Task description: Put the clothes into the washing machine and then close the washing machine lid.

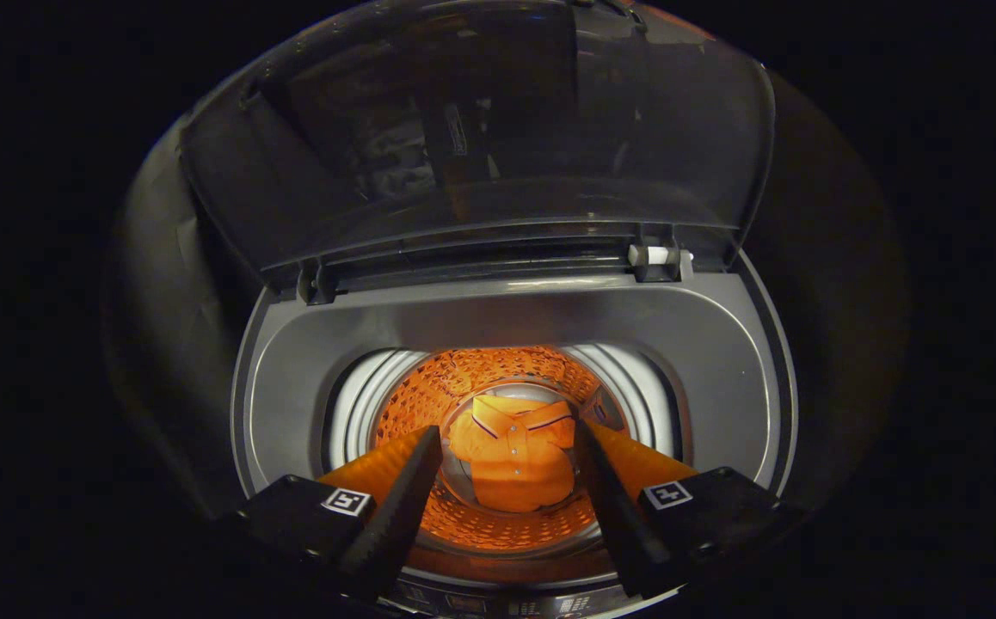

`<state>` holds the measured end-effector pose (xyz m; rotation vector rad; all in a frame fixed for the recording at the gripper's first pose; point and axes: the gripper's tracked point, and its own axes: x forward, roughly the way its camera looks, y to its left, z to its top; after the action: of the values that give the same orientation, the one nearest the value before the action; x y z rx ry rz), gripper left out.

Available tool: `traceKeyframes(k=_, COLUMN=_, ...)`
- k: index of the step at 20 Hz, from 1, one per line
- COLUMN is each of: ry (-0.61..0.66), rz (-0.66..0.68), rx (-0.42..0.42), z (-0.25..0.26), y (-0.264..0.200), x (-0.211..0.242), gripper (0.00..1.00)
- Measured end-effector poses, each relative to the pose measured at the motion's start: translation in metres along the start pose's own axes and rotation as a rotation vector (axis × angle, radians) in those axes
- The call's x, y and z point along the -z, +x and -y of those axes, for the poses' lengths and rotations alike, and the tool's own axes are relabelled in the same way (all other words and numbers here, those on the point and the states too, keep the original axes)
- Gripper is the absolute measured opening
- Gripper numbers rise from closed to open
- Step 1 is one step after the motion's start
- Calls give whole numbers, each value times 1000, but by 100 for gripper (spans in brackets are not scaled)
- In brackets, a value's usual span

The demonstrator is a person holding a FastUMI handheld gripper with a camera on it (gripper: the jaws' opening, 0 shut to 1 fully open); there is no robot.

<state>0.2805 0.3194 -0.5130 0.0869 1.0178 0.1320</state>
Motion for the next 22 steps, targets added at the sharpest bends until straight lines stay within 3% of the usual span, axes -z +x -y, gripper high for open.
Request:
traceKeyframes(k=7, ry=-38, rz=115, rx=-36, z=-14, y=-53, x=-29, gripper=99)
traceKeyframes(k=13, ry=-84, rz=286, rx=-65, z=-26, y=-118, x=-86, gripper=99)
traceKeyframes(k=17, ry=-31, rz=371, rx=-102, z=-42, y=-156, x=-125, gripper=99)
traceKeyframes(k=22, ry=-55, rz=465, rx=-86, z=-45, y=-187, x=-171, gripper=99)
